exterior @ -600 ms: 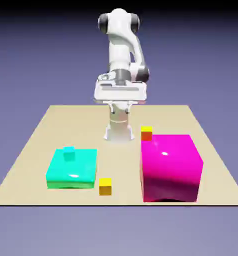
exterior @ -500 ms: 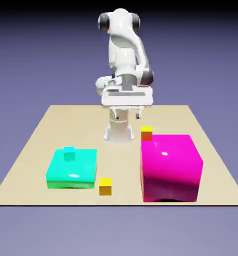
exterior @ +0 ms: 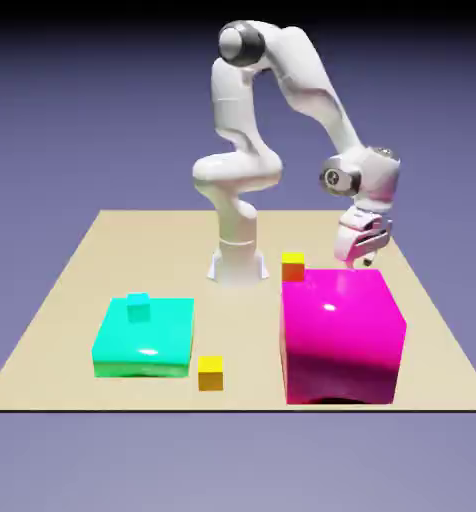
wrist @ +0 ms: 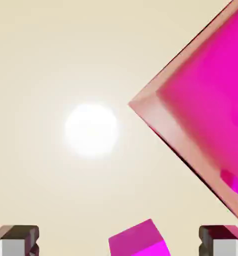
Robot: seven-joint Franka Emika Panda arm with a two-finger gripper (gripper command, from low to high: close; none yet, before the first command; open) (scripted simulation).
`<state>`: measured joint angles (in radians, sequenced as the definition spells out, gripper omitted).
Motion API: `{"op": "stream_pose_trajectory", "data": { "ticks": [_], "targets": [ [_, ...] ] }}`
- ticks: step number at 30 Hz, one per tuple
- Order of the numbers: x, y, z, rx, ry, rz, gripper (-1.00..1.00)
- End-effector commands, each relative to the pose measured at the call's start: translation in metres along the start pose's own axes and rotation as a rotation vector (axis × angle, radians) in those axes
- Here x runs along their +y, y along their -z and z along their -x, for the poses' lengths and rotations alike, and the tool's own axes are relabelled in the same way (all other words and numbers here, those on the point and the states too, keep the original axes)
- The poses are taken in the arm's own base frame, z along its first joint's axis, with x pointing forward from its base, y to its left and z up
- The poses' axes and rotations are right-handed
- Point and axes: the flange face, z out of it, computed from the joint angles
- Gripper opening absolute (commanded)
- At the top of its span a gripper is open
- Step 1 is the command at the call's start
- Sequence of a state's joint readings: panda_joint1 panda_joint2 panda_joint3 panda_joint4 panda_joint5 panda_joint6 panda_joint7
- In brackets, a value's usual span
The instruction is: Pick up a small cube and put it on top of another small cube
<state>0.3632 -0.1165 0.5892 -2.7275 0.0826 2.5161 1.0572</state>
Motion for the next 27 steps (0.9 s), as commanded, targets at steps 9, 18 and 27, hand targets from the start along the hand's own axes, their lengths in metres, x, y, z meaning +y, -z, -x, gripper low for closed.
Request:
{"op": "stream_pose_trajectory", "data": {
  "ticks": [9, 18, 27],
  "targets": [
    [0.093, -0.054, -0.022, -0.129, -0.87, -0.082, 0.0],
    [0.1, -0.099, -0.02, -0.137, -0.972, -0.083, 0.0],
    [0.099, -0.115, -0.019, -0.137, -0.973, -0.083, -1.0]
  ]
}}
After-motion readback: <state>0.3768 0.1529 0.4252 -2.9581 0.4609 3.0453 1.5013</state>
